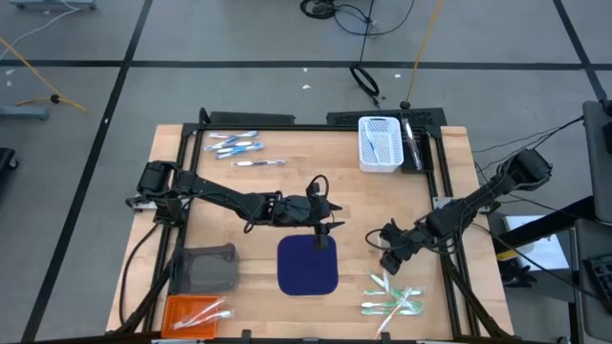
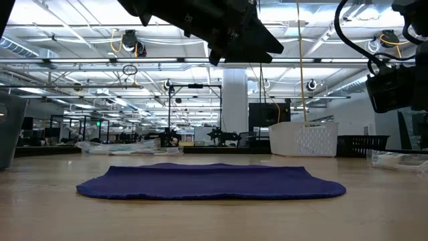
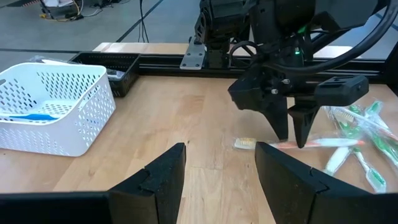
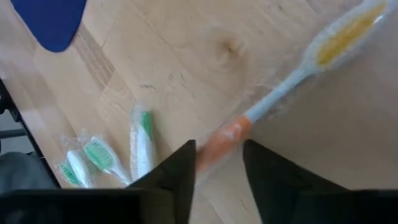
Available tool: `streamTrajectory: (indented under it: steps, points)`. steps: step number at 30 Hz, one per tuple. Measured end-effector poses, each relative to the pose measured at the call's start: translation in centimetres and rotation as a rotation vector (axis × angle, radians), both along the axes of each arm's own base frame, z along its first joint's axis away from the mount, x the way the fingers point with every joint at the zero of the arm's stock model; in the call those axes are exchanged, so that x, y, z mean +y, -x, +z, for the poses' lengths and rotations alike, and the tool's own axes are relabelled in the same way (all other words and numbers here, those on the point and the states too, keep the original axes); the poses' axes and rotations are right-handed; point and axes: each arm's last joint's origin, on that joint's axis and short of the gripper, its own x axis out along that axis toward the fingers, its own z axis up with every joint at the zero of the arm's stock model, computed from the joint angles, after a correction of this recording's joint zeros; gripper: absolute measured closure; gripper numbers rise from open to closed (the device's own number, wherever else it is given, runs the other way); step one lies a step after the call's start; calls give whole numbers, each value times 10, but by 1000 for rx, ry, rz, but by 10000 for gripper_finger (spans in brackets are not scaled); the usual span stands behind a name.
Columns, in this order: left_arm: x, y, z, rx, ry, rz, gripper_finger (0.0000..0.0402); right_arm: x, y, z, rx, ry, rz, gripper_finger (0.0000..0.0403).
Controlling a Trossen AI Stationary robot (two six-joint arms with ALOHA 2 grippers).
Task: Pick & Place Toothbrushes
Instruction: Put the orange toothbrush into the orange basket
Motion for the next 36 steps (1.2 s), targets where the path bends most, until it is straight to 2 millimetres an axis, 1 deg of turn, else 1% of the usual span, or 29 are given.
streamTrajectory:
  steps: [5, 6, 7, 15, 20, 26, 36]
  points:
    - [0, 0, 0, 0, 0, 0, 206, 0, 0, -1, 4, 4, 4, 370]
    - [0, 0, 0, 0, 0, 0, 206, 0, 0, -1, 0, 0, 13, 385]
    - [0, 0, 0, 0, 0, 0, 206, 0, 0, 0, -7, 0, 21, 391]
    - [0, 0, 0, -1, 1, 0, 206, 0, 0, 0, -16, 14, 38, 398]
    - [0, 0, 0, -1, 1, 0, 206, -5, 1, 7, -71, 39, 42, 400]
    - [0, 0, 0, -4, 5, 2, 206, -14, 1, 22, -199, 124, 35, 402]
    - [0, -1, 3, -29, 9, 2, 206, -30, 3, 49, -463, 385, -1, 402]
